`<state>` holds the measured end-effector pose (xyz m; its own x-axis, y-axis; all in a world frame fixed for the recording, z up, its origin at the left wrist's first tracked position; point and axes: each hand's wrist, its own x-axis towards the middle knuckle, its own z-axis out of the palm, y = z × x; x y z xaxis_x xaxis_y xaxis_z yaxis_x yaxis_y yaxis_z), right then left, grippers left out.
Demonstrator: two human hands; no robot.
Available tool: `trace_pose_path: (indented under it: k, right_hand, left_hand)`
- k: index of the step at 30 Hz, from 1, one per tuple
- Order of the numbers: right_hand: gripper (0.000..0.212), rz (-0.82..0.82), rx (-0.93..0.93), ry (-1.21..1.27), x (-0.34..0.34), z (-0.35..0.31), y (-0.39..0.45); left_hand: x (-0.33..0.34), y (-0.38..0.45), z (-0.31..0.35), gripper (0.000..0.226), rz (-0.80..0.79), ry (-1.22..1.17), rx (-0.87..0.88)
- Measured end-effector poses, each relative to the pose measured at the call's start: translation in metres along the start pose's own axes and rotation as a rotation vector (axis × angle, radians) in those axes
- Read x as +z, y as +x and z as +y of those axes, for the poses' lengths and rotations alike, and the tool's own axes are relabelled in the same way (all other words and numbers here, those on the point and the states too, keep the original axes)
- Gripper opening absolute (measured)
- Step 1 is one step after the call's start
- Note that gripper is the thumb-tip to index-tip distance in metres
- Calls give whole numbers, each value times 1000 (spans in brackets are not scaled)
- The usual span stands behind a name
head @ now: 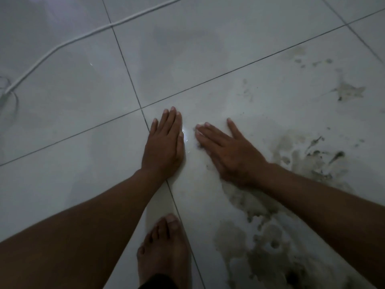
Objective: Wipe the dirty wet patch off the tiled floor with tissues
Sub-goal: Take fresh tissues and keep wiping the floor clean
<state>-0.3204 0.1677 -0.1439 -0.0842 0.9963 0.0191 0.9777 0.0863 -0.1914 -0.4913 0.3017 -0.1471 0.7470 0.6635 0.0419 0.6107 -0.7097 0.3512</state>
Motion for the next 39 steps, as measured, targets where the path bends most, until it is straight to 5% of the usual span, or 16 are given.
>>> trace_pose_path:
  k: [6,13,17,20,26,31,37,39]
  right_hand:
    - [52,64,329,62,-9,26,39]
    - [57,86,126,112,-13,12,-14]
    - [35,243,422,131,-24,21,-31]
    - [47,242,667,210,-20,-5,-29]
    - [66,245,486,231,-10,-5,-53]
    - [50,361,697,290,-14,41,-8]
    - [23,347,449,255,-14,4,-23]
    - [20,378,492,258,-16,18,-34]
  left_hand:
    - [1,1,5,58,-15,-11,-26]
    - [-1,5,14,59,-21,-2,-2]
    - [6,10,35,58,-36,-8,55]
    - [12,13,48,57,-45,8,59]
    - [15,13,50,58,-47,26,66]
    - [17,15,55,58,-35,-1,56]
    - [20,36,64,57,-16,-41,62]
    - [20,49,68,57,-15,-54,67]
